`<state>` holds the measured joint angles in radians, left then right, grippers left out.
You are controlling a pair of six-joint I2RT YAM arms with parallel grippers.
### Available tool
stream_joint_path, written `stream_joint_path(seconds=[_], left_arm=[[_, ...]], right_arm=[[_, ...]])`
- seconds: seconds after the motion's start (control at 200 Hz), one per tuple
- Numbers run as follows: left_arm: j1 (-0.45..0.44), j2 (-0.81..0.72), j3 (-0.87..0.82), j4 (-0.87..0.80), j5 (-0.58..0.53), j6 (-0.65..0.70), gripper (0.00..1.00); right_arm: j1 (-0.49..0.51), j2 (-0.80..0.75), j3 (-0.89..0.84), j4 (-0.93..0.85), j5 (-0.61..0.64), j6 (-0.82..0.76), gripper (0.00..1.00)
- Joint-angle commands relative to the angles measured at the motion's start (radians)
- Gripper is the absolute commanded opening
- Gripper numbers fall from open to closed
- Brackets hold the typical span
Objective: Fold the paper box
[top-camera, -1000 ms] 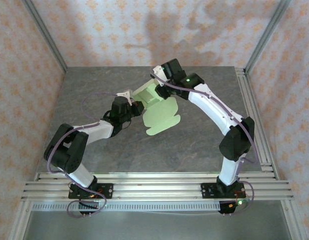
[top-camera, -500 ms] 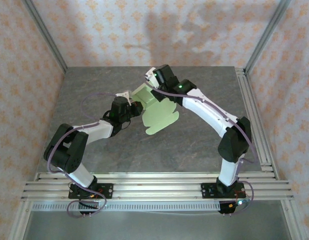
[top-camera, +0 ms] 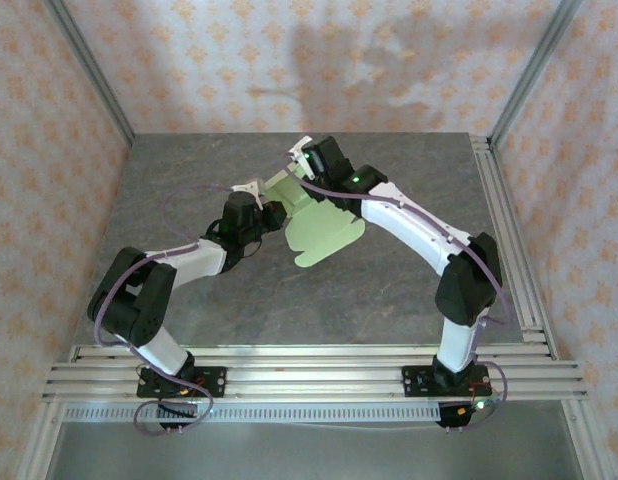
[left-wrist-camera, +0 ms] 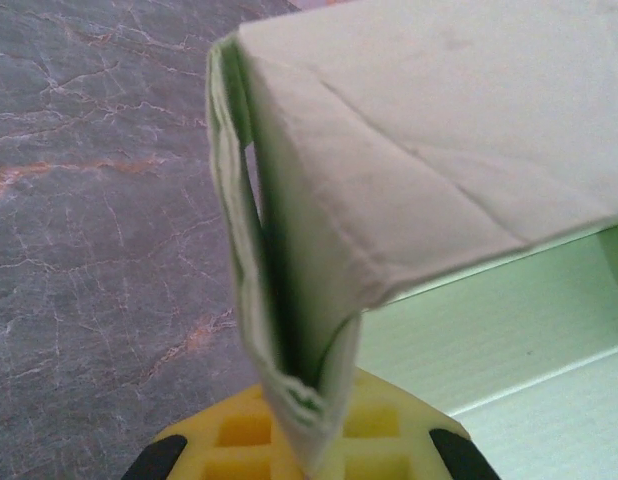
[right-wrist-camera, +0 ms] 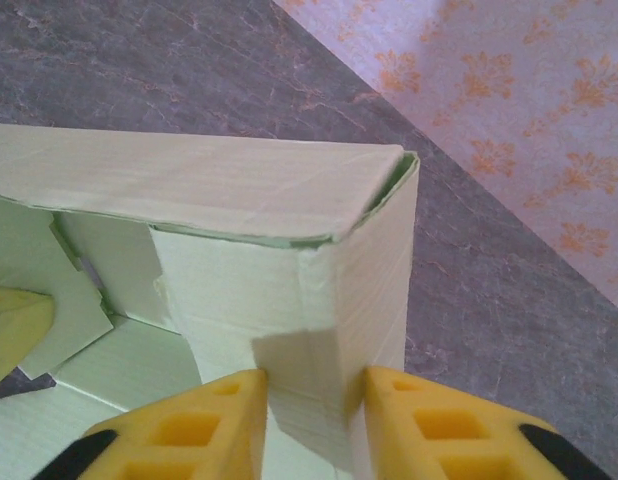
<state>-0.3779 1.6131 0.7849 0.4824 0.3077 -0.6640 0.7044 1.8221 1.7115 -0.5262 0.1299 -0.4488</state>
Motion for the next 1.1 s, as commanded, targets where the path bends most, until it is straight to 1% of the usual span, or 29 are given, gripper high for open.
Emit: stream_joint_path(seconds=[0.0, 0.095, 0.205, 0.285, 0.345, 0.415, 0.475, 0.651, 0.761, 1.096], left_arm=[[-0.010, -0.021, 0.037, 0.057, 0.038, 0.017, 0.00], [-0.010, -0.025, 0.035, 0.055, 0.037, 0.020, 0.00], [-0.009, -0.024, 0.036, 0.055, 0.036, 0.018, 0.00], [-0.009, -0.022, 0.038, 0.057, 0.036, 0.018, 0.00], [-0.010, -0.022, 0.038, 0.060, 0.037, 0.017, 0.00], [-0.010, -0.020, 0.039, 0.061, 0.037, 0.015, 0.00], [-0.009, -0.018, 0.039, 0.062, 0.038, 0.014, 0.00], [-0.009, -0.016, 0.040, 0.061, 0.038, 0.017, 0.00], [-0.010, -0.016, 0.039, 0.060, 0.038, 0.017, 0.00], [-0.010, -0.015, 0.038, 0.063, 0.038, 0.012, 0.00]], right_arm=[[-0.017, -0.006, 0.028, -0.027, -0.038, 0.016, 0.33], [-0.024, -0.004, 0.036, -0.032, -0.021, 0.008, 0.32], [-0.025, 0.012, 0.055, -0.049, 0.031, -0.013, 0.22], [-0.023, 0.020, 0.062, -0.054, 0.058, -0.029, 0.19], [-0.019, 0.026, 0.065, -0.054, 0.083, -0.040, 0.19], [-0.017, 0.030, 0.064, -0.054, 0.095, -0.041, 0.23], [-0.017, 0.033, 0.059, -0.049, 0.098, -0.041, 0.24], [-0.013, 0.043, 0.058, -0.042, 0.106, -0.038, 0.23], [-0.004, 0.053, 0.056, -0.031, 0.132, -0.046, 0.21], [0.018, 0.071, 0.055, -0.010, 0.176, -0.047, 0.22]])
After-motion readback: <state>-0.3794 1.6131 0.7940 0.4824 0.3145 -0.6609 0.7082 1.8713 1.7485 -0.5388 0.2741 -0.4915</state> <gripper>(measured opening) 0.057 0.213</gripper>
